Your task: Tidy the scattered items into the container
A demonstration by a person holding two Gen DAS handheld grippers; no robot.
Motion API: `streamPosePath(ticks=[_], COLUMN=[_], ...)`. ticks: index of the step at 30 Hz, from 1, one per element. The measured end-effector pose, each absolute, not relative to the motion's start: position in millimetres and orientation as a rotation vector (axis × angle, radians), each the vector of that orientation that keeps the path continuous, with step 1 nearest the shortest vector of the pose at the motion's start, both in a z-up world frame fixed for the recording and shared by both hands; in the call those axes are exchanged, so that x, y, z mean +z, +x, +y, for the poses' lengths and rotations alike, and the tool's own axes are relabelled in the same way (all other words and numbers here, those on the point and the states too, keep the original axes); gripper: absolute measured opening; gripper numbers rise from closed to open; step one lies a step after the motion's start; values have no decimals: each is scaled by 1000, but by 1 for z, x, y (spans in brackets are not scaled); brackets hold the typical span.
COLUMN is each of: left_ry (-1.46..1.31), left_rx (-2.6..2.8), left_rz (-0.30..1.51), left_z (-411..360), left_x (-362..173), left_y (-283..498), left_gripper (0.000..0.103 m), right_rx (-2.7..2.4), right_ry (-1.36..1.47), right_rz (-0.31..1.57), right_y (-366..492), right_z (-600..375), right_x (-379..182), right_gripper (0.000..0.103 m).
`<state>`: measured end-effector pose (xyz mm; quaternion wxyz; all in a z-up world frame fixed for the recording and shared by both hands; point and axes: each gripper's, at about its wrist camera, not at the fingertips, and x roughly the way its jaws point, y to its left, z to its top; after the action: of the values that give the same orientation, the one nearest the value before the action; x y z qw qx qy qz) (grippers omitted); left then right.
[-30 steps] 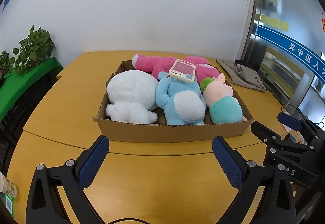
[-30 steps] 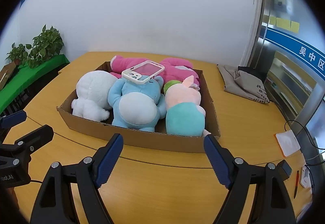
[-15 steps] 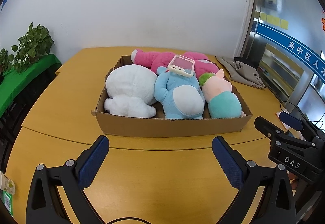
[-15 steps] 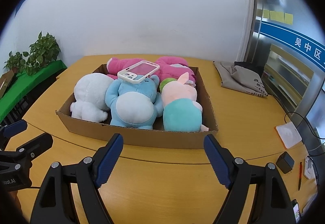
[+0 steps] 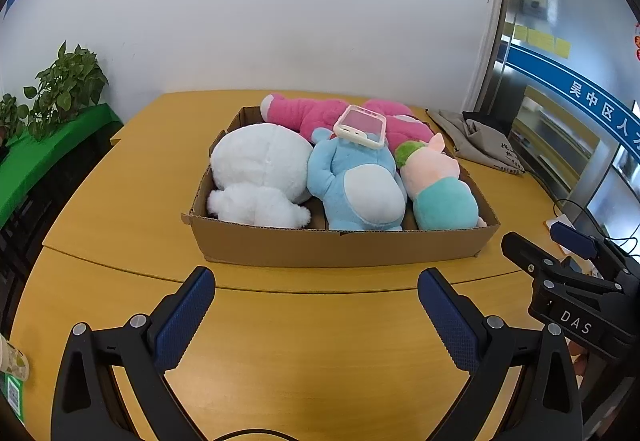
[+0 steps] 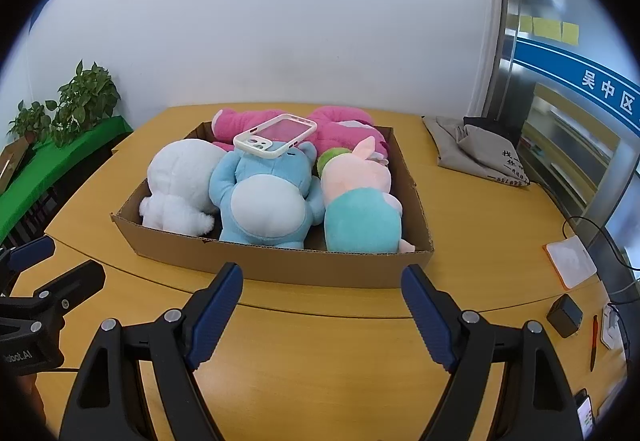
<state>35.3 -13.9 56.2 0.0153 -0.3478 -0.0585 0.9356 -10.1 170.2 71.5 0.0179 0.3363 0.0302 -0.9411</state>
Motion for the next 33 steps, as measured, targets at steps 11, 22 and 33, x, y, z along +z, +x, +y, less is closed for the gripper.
streamPosePath(ticks=[11, 22, 33], left_ry=[-1086, -1107, -1141], left_rx=[2906, 2906, 2911], left_rz=[-165, -143, -130], left_z=[-10, -7, -7], left_x=[56, 53, 48], left_y=[36, 33, 29], left_gripper=[103, 103, 103], right_rx=[-2920, -2913, -2904], right_ry=[1056, 1069, 1085], right_rz=[92, 92, 96], right_y=[-12, -13, -14], right_z=[172, 173, 172], right_x=[69, 65, 61], right_gripper=[81, 81, 81])
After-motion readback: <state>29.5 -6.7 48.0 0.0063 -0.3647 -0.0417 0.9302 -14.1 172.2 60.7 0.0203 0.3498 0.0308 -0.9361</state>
